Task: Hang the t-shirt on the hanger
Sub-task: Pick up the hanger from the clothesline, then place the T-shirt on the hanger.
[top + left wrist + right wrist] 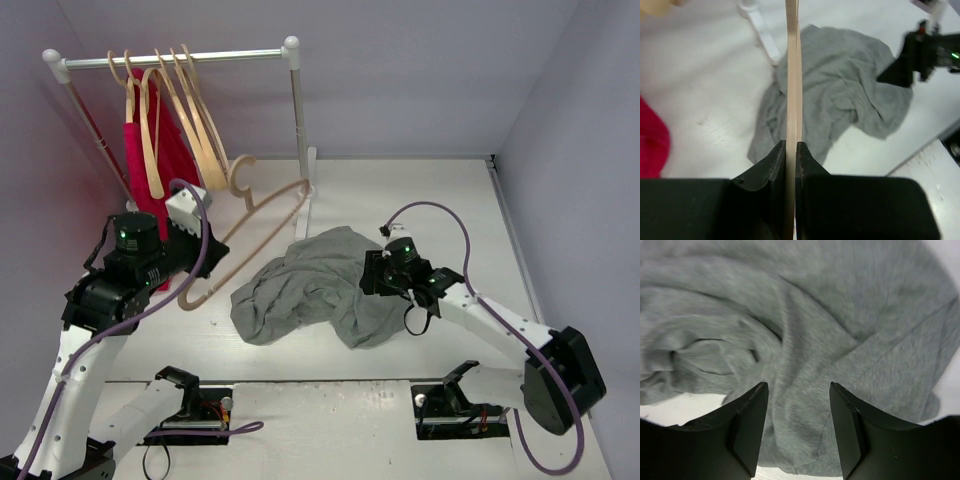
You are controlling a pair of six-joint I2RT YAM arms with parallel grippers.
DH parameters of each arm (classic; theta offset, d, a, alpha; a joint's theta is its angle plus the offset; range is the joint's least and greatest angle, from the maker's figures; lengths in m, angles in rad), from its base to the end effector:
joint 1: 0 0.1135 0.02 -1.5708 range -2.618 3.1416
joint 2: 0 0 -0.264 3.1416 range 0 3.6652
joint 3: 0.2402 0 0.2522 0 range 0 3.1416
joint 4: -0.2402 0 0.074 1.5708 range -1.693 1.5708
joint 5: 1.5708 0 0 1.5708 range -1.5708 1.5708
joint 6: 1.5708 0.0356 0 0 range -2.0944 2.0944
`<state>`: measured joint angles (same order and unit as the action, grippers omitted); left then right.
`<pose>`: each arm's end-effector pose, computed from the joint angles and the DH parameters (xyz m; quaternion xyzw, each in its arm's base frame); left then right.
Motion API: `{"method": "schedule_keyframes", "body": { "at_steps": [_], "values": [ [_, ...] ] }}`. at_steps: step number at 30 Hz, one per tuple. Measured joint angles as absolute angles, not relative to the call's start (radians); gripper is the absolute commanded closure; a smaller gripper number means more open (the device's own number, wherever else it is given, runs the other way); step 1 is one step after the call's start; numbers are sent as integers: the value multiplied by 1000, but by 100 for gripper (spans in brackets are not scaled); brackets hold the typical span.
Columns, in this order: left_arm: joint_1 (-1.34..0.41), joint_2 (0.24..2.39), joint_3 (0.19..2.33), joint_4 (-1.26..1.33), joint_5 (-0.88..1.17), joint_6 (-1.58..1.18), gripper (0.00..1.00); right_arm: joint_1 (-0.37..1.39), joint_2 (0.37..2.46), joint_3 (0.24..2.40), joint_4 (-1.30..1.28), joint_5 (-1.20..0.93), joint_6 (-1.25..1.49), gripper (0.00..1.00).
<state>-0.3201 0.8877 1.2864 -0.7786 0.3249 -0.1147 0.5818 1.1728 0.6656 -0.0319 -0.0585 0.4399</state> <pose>0.1444 -0.0598 0.4287 0.1740 0.8034 -0.2501 0.5116 0.2119 0.1418 0.2341 -0.0760 0.8663 0.2633 0.4177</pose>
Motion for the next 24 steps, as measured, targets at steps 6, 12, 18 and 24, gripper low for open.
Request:
{"method": "schedule_keyframes", "body": {
  "at_steps": [6, 12, 18, 24],
  "values": [
    [-328, 816, 1140, -781, 484, -64, 100, 579, 1337, 619, 7, -34, 538, 54],
    [-329, 815, 1081, -780, 526, -44, 100, 502, 1539, 755, 32, -1, 517, 54],
    [-342, 810, 1064, -773, 541, -33, 100, 377, 1722, 994, 49, 38, 413, 48],
    [-346, 808, 1058, -756, 534, -34, 100, 359, 1710, 1107, 48, 46, 345, 45]
  ]
}}
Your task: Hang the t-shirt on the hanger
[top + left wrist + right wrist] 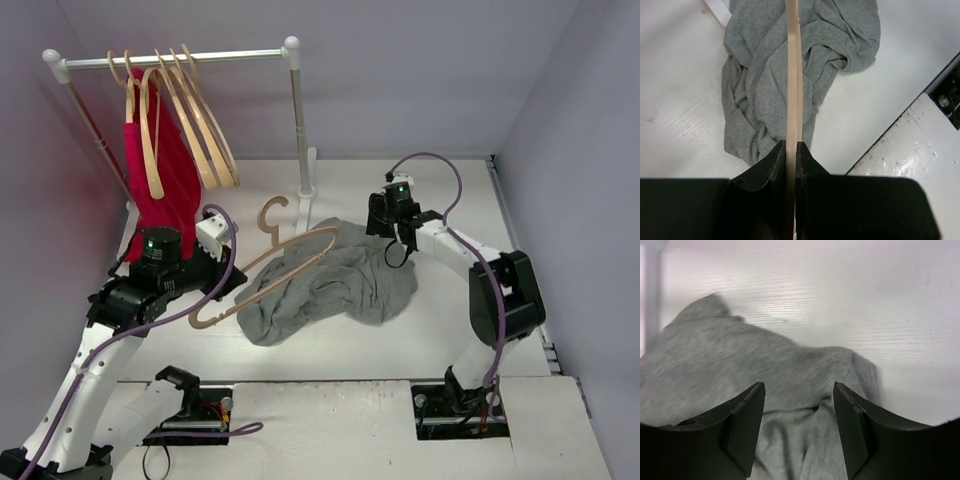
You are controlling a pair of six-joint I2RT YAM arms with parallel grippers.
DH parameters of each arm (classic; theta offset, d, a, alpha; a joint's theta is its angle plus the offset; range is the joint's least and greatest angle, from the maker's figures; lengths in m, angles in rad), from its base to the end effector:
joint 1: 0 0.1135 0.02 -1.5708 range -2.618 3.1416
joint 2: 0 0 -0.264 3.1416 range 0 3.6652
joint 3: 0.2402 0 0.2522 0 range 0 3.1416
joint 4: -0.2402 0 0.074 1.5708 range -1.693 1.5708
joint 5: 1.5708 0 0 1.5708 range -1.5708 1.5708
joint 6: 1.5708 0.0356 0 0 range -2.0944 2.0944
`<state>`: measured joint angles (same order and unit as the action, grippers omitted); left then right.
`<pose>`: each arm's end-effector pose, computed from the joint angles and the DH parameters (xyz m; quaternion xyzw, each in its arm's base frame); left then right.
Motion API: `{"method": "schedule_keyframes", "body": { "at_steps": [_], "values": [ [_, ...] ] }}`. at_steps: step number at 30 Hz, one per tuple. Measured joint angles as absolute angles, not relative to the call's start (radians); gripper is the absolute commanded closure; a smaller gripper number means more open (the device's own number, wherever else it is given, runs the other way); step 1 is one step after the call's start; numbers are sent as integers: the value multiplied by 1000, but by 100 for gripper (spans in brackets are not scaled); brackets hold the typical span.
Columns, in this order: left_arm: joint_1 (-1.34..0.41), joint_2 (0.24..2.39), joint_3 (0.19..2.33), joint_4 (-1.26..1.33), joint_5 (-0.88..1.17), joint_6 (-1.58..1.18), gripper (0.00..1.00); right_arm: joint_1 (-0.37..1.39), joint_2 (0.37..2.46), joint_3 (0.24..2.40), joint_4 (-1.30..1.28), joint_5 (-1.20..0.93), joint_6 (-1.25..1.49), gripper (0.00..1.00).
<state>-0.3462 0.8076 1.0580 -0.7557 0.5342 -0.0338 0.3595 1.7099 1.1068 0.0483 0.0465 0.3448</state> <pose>0.1364 -0.0685 0.3724 0.2617 0.7999 -0.3158 0.4381 0.3614 0.1341 0.2277 0.0049 0.8735 0.1487 0.4635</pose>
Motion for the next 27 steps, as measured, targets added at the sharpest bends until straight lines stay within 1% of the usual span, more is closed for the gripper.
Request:
{"method": "schedule_keyframes", "body": {
  "at_steps": [4, 8, 12, 17, 22, 27],
  "values": [
    [-346, 796, 1057, -744, 501, -35, 100, 487, 1583, 1066, 41, 115, 355, 45],
    [-347, 788, 1052, -730, 449, -37, 100, 685, 1415, 933, 38, 162, 450, 46],
    [-347, 787, 1048, -719, 415, -39, 100, 772, 1313, 780, -6, 225, 605, 46],
    [-350, 788, 1047, -704, 402, -42, 100, 825, 1292, 672, -88, 288, 767, 47],
    [-359, 793, 1047, -698, 401, -45, 100, 849, 1303, 662, -97, 300, 847, 50],
    [-365, 795, 1042, -697, 402, -44, 100, 859, 1360, 665, -94, 300, 868, 54]
  ]
}}
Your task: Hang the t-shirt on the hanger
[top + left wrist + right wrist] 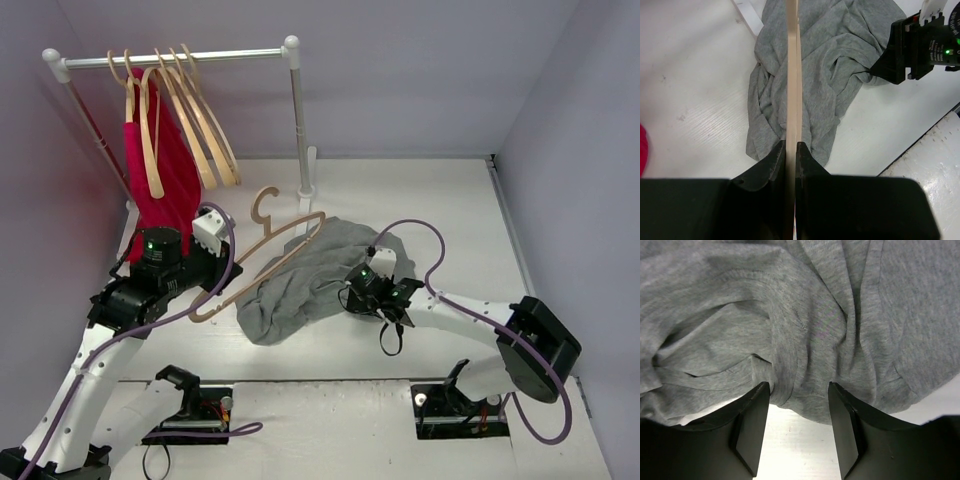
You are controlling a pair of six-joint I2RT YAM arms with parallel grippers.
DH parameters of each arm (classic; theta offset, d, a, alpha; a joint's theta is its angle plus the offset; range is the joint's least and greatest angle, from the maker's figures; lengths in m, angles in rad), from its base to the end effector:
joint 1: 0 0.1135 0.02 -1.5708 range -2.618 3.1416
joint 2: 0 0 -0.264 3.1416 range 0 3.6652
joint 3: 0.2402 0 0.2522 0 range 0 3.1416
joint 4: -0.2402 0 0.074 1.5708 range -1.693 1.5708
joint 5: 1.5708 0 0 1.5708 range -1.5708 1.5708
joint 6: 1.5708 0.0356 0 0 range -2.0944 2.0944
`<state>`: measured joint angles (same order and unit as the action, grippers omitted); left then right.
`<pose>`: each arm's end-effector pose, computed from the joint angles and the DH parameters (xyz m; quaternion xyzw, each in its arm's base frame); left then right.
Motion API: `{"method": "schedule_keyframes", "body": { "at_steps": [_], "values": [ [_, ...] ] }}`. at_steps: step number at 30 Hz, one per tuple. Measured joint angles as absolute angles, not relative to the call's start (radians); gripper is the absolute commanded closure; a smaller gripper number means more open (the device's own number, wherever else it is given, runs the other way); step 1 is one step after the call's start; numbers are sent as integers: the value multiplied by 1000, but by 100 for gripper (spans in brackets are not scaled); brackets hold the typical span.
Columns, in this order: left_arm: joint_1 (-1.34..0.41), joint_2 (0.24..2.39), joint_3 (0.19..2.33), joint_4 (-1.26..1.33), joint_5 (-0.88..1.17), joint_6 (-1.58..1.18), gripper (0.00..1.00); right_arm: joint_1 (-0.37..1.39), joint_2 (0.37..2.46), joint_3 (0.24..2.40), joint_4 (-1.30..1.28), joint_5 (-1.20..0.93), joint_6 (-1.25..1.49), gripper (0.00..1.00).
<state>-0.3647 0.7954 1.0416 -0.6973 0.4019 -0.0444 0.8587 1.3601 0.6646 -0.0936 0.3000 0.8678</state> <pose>0.1391 -0.0680 0.3734 0.2371 0.8028 -0.2713 0.4752 0.1827 0.1955 0.1841 0.0611 0.9139 0.1965 0.3498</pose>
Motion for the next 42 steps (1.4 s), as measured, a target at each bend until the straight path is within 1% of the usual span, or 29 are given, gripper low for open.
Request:
{"method": "schedule_keyframes", "body": {
  "at_steps": [5, 12, 16, 19, 20, 21, 22, 24, 25, 29, 36, 42],
  "values": [
    [-366, 797, 1041, -697, 402, -44, 100, 859, 1431, 692, -85, 300, 867, 55],
    [-366, 797, 1041, -697, 411, -44, 100, 859, 1456, 706, -71, 300, 868, 56],
    [-366, 797, 1041, -697, 428, -44, 100, 859, 1458, 706, -71, 303, 870, 65],
    [-368, 797, 1041, -697, 449, -40, 100, 859, 1470, 705, -69, 305, 874, 75],
    [-368, 797, 1041, -697, 454, -38, 100, 858, 1475, 704, -69, 305, 875, 80],
    [-369, 797, 1040, -697, 460, -37, 100, 858, 1479, 702, -68, 306, 878, 81],
    [-371, 797, 1038, -696, 468, -36, 100, 856, 1480, 698, -67, 306, 881, 91],
    [-372, 797, 1035, -697, 480, -34, 100, 850, 1480, 691, -67, 307, 885, 98],
    [-373, 797, 1034, -697, 490, -31, 100, 846, 1478, 686, -68, 307, 884, 100],
    [-374, 796, 1030, -696, 548, -10, 100, 804, 1447, 677, -88, 310, 874, 100],
    [-378, 795, 997, -693, 654, 38, 100, 638, 1316, 694, -123, 319, 759, 100],
    [-380, 795, 985, -691, 726, 68, 100, 603, 1296, 729, -136, 318, 667, 100]
  ]
}}
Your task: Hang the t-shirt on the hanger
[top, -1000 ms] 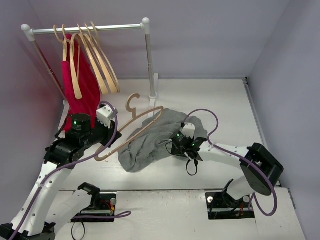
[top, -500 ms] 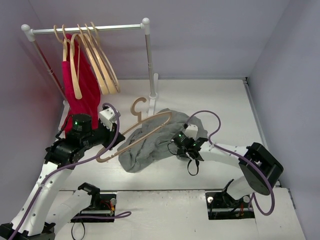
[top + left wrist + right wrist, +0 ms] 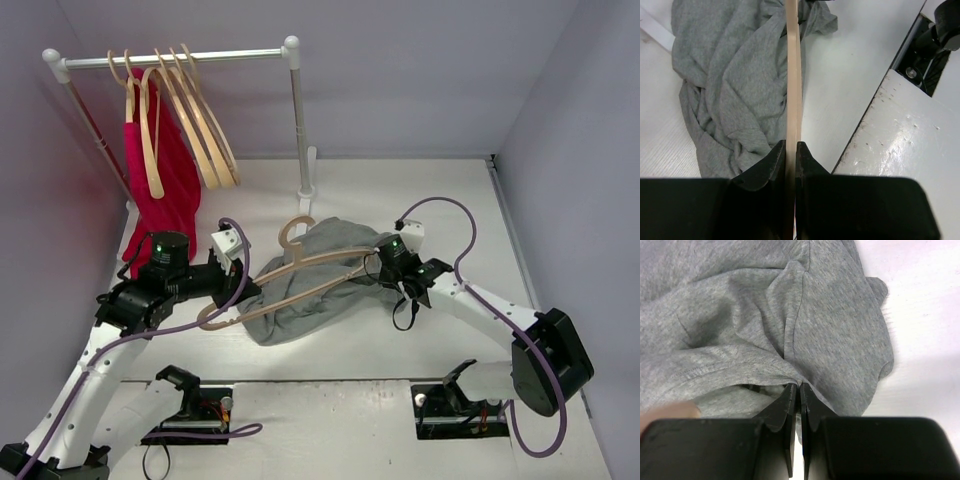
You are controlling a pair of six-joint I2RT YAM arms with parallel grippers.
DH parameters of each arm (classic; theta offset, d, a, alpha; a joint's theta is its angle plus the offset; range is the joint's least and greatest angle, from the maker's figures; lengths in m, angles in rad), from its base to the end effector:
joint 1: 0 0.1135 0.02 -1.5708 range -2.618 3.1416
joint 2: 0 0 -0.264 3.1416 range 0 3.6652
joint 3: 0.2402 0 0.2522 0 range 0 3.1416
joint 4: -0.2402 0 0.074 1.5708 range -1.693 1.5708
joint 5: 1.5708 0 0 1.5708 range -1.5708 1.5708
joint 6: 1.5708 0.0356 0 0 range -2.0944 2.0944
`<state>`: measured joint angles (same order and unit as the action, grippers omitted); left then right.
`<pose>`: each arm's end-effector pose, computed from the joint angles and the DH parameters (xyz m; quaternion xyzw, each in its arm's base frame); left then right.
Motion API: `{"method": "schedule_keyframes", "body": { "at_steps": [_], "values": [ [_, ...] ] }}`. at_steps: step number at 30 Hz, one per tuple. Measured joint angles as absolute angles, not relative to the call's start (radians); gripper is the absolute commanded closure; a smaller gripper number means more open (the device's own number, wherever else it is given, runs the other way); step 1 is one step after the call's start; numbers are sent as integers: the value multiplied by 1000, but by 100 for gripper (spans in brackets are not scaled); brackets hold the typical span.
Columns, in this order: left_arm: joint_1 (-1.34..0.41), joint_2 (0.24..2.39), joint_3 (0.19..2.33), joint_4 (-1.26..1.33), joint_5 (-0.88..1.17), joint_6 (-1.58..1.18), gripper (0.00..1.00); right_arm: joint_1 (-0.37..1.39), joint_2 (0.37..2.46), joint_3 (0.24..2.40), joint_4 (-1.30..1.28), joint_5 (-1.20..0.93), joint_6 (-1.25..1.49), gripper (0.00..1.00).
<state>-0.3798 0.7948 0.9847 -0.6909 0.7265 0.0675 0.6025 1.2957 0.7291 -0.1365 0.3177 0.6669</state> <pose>0.1329 -0.0785 0.3588 0.3550 0.7440 -0.3761 0.4232 0.2283 0.1435 0.2170 0.0953 0.8933 0.1305 0.4193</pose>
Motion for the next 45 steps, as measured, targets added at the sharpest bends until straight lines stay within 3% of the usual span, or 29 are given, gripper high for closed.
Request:
{"method": "schedule_keyframes", "body": {
  "at_steps": [45],
  "values": [
    [-443, 785, 851, -577, 692, 124, 100, 557, 1296, 838, -161, 226, 504, 100]
  ]
}}
